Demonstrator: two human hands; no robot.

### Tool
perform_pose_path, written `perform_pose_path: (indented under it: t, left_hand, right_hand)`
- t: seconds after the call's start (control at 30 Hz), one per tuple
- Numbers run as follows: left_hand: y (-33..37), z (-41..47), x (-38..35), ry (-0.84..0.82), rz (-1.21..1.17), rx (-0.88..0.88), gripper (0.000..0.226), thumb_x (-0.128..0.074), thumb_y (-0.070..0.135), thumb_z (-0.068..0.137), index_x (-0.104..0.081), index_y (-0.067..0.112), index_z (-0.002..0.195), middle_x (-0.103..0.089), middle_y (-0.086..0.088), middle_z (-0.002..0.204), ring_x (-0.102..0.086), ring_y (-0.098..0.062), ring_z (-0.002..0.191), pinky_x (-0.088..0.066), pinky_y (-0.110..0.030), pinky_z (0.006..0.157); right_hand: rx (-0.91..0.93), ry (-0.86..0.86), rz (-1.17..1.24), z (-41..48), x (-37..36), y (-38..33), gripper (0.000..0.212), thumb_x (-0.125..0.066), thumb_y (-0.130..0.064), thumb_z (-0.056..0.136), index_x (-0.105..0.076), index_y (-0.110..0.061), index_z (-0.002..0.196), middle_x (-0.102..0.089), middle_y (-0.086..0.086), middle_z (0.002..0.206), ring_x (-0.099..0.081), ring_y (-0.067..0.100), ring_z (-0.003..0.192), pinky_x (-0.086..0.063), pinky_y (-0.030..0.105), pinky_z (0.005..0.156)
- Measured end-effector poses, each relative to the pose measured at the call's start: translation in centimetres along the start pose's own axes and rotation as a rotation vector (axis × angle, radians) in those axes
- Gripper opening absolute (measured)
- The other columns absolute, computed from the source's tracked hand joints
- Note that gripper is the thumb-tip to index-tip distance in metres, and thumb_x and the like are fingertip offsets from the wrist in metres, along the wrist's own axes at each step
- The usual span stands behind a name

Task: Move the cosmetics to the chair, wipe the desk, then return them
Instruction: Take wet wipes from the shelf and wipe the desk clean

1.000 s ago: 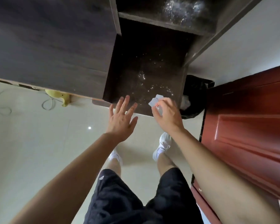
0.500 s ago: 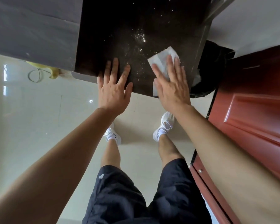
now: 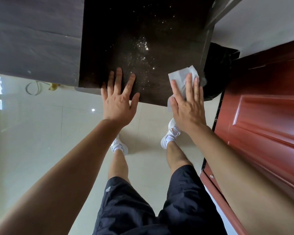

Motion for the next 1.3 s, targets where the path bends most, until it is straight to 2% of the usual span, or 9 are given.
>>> perform_pose_path:
  t: [0.23,0.37,0.53,0.67,0.8,0.93,1.07,1.2,1.3]
  left_hand:
    - [0.0,0.1,-0.3,0.034,0.006,-0.009,0.06,-0.035,0.052,0.101,-0.023,0.031,0.155,-0.011,-0.011,0.164,-0.008,-0.033,0.15,-0.014,-0.054,0.118]
    - [0.0,0.1,-0.3,0.025,0.003,-0.003,0.06,-0.035,0.052,0.1,-0.023,0.031,0.155,-0.009,-0.011,0.164,-0.006,-0.033,0.15,-0.013,-0.054,0.118]
    - [0.1,0.1,-0.3,0.008,-0.017,0.001,0.06,-0.035,0.051,0.101,-0.021,0.032,0.155,-0.007,-0.011,0.165,-0.003,-0.033,0.151,-0.008,-0.053,0.118]
    - [0.1,0.1,-0.3,0.007,-0.022,0.01,0.059,-0.034,0.052,0.101,-0.022,0.032,0.155,-0.007,-0.01,0.165,-0.003,-0.033,0.151,-0.01,-0.054,0.118]
    - [-0.1,0.2,-0.4,0.005,-0.021,0.0,0.06,-0.035,0.052,0.1,-0.021,0.033,0.155,-0.007,-0.009,0.165,-0.003,-0.033,0.151,-0.01,-0.054,0.117]
    - [-0.1,0.2,-0.5,0.003,-0.019,-0.001,0.06,-0.037,0.052,0.1,-0.021,0.034,0.155,-0.007,-0.009,0.165,-0.004,-0.033,0.15,-0.011,-0.054,0.117]
    - [0.0,0.2,-0.4,-0.004,-0.03,0.004,0.06,-0.036,0.052,0.1,-0.021,0.034,0.155,-0.007,-0.01,0.165,-0.003,-0.032,0.151,-0.01,-0.054,0.117]
    - [0.0,0.1,-0.4,-0.008,-0.039,0.006,0.059,-0.033,0.052,0.101,-0.021,0.033,0.155,-0.007,-0.01,0.165,-0.003,-0.033,0.151,-0.012,-0.055,0.118]
    - [0.0,0.0,-0.4,0.001,-0.04,0.003,0.058,-0.033,0.051,0.101,-0.022,0.033,0.155,-0.008,-0.01,0.165,-0.004,-0.033,0.151,-0.013,-0.055,0.117]
  right_hand:
    - [0.004,-0.027,-0.024,10.7,2.6,-1.3,0.06,-0.013,-0.056,0.105,-0.001,-0.035,0.16,0.009,0.018,0.167,0.01,0.04,0.153,0.007,0.051,0.123]
    - [0.043,-0.009,-0.02,12.5,3.5,-1.6,0.066,-0.021,-0.063,0.102,-0.012,-0.033,0.16,0.0,0.016,0.168,0.003,0.037,0.154,0.003,0.046,0.124]
    - [0.074,0.002,0.018,6.0,2.2,-0.3,0.068,-0.038,-0.061,0.1,-0.022,-0.031,0.159,-0.008,0.016,0.167,-0.003,0.036,0.154,-0.007,0.044,0.124]
    - [0.12,-0.031,-0.043,5.7,1.8,0.2,0.064,-0.028,-0.061,0.103,-0.016,-0.034,0.16,-0.003,0.017,0.167,0.001,0.038,0.154,-0.005,0.048,0.125]
    - [0.063,-0.027,-0.078,12.9,3.7,-0.9,0.065,-0.015,-0.067,0.101,-0.005,-0.039,0.159,0.004,0.014,0.168,0.006,0.036,0.154,0.006,0.044,0.122]
    - [0.032,-0.028,-0.075,17.3,5.3,-2.1,0.073,-0.017,-0.067,0.099,-0.005,-0.03,0.16,0.005,0.017,0.167,0.006,0.037,0.154,0.002,0.046,0.124]
    - [0.016,-0.032,-0.064,13.6,4.4,-1.9,0.08,-0.02,-0.066,0.1,-0.004,-0.017,0.161,0.005,0.017,0.167,0.006,0.034,0.154,0.001,0.044,0.125]
    - [0.061,-0.032,-0.112,8.3,3.1,-1.3,0.075,-0.022,-0.061,0.103,-0.01,-0.015,0.161,0.0,0.019,0.167,0.001,0.034,0.155,-0.001,0.047,0.126]
    - [0.078,-0.04,-0.112,9.1,3.3,-1.6,0.077,-0.022,-0.061,0.103,-0.008,-0.012,0.161,0.001,0.022,0.166,0.002,0.035,0.154,-0.001,0.046,0.126]
Point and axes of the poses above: each hand's wrist, its own z-axis towards the middle knuckle, its own x-axis out of the back of the hand, y = z × x, the point moved 5 cm from there along z, towards the middle knuckle
